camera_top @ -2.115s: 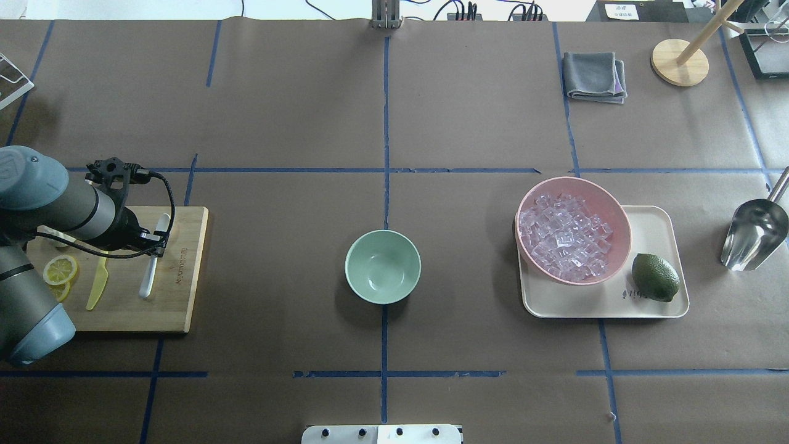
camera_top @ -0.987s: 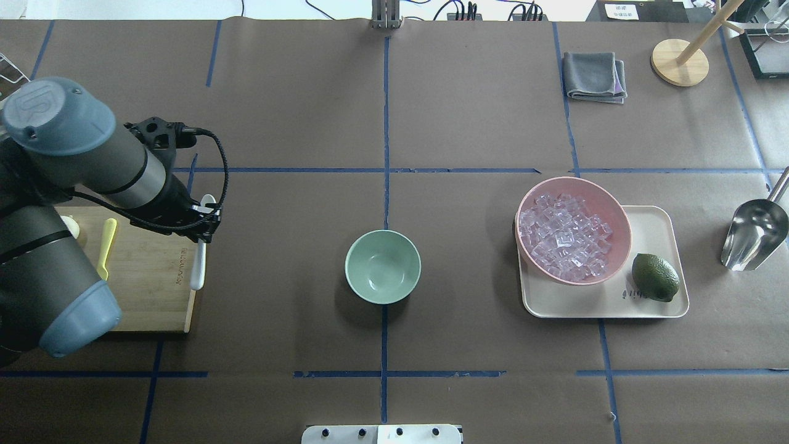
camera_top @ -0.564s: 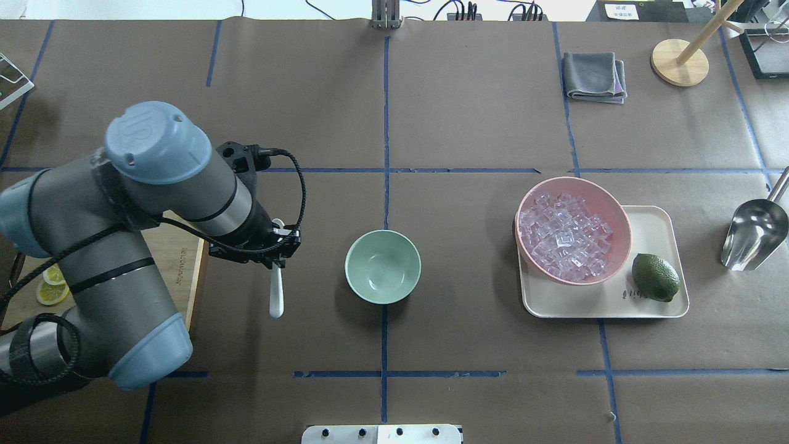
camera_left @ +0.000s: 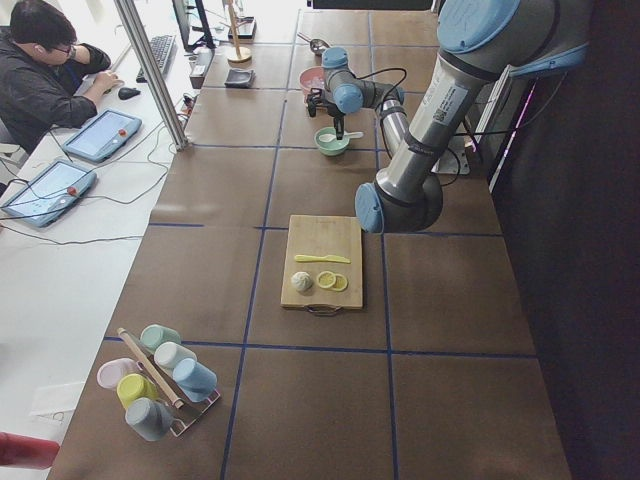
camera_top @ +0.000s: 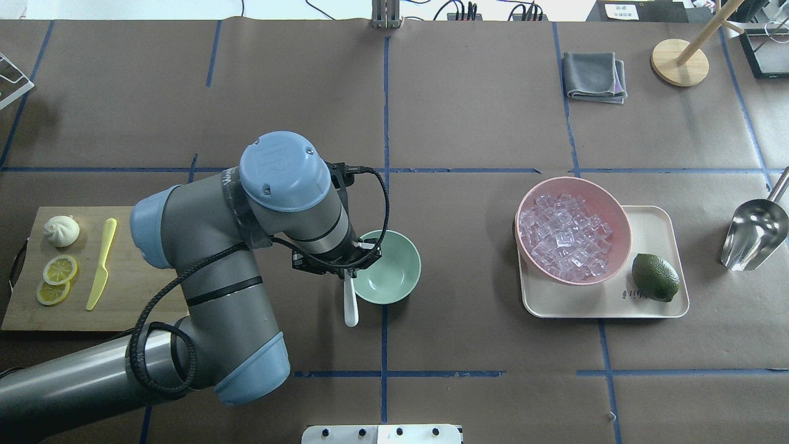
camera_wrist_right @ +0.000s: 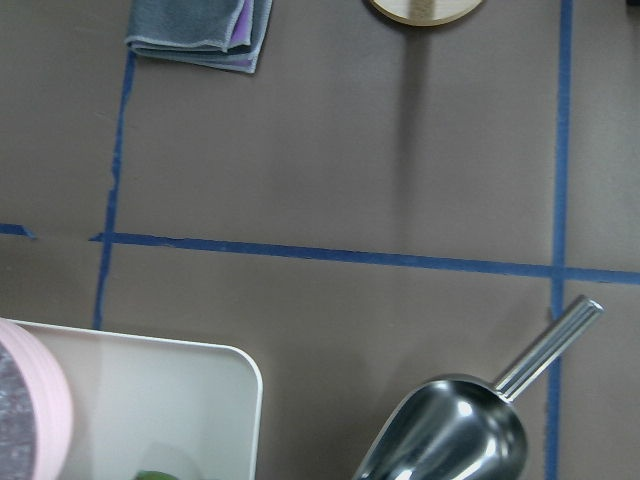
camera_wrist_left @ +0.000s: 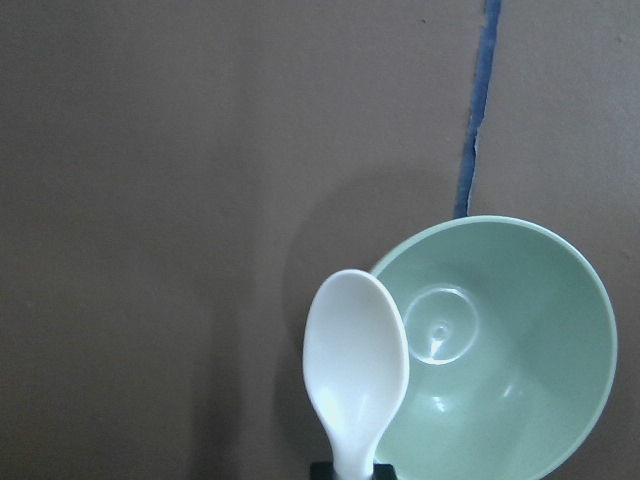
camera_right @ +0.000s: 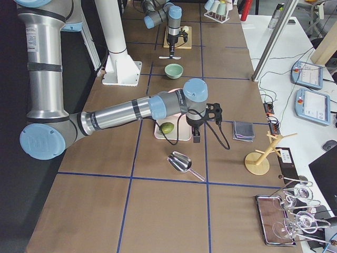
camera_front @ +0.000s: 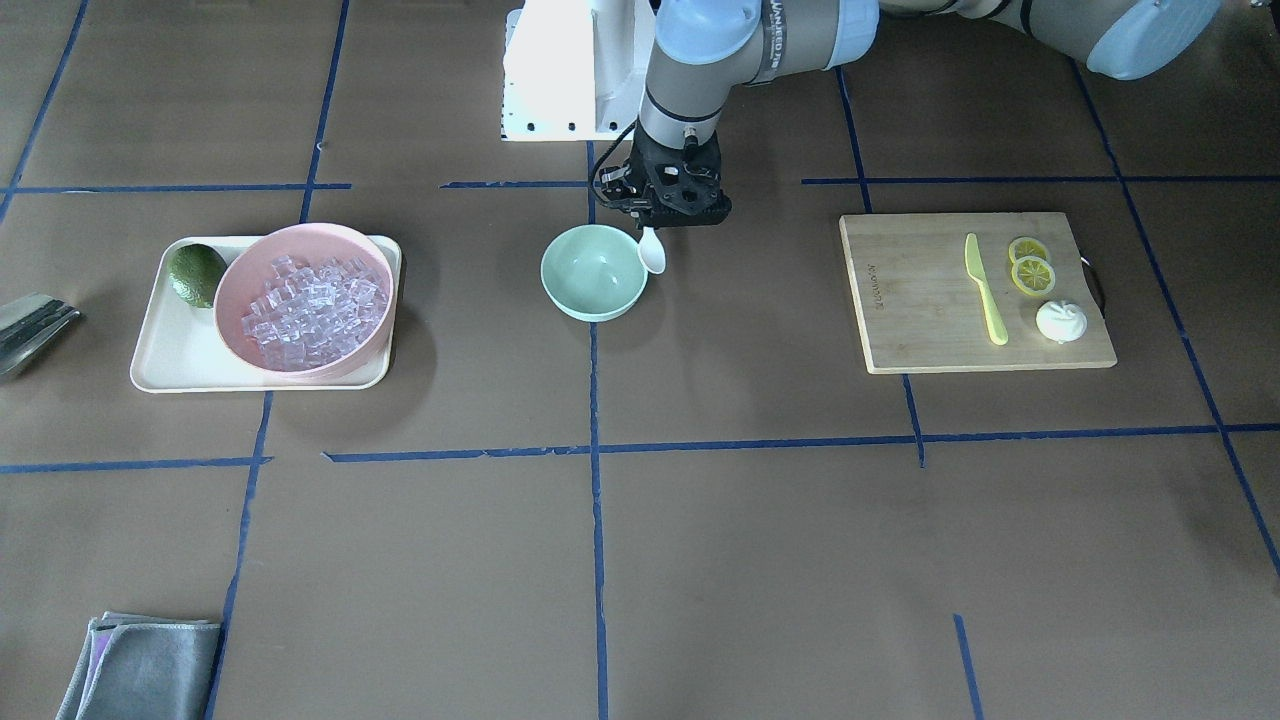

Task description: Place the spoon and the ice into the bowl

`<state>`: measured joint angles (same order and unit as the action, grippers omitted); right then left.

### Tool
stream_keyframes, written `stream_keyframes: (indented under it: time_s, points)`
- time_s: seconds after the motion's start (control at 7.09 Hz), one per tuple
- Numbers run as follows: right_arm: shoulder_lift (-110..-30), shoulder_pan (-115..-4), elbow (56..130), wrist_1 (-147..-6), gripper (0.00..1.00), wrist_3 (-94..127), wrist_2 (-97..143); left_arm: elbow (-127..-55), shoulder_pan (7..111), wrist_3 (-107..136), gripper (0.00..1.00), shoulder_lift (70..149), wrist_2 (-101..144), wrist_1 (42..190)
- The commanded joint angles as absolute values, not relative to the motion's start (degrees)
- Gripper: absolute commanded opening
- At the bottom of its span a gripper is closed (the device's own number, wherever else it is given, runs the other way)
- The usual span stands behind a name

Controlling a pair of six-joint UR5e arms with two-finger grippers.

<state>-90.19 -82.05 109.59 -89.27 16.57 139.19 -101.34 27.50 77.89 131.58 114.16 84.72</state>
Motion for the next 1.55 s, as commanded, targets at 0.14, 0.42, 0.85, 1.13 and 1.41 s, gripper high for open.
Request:
stream_keyframes:
  time_s: [0.14,0.42,0.85,1.13,1.41]
  points:
    - [-88.5,-76.0,115.1,-89.3,1.00,29.3,139.6,-95.0,26.4,77.8,0.02,136.5,113.9,85.8]
    - [-88.2,-74.6,116.0,-89.2,1.00,32.5,139.5,-92.3,26.3,77.6,0.16,137.9,113.9,86.3]
    - [-88.1,-73.7,116.7,-89.2,1.00,33.0,139.5,-92.4,26.4,77.3,1.00,137.7,113.9,88.2]
    - [-87.3,-72.5,116.7,-89.2,1.00,33.7,139.4,-93.3,26.7,76.1,1.00,137.5,114.2,87.3]
    - [-84.5,-68.7,116.8,-89.1,1.00,38.3,138.1,-94.8,31.1,69.1,1.00,137.1,116.3,81.7]
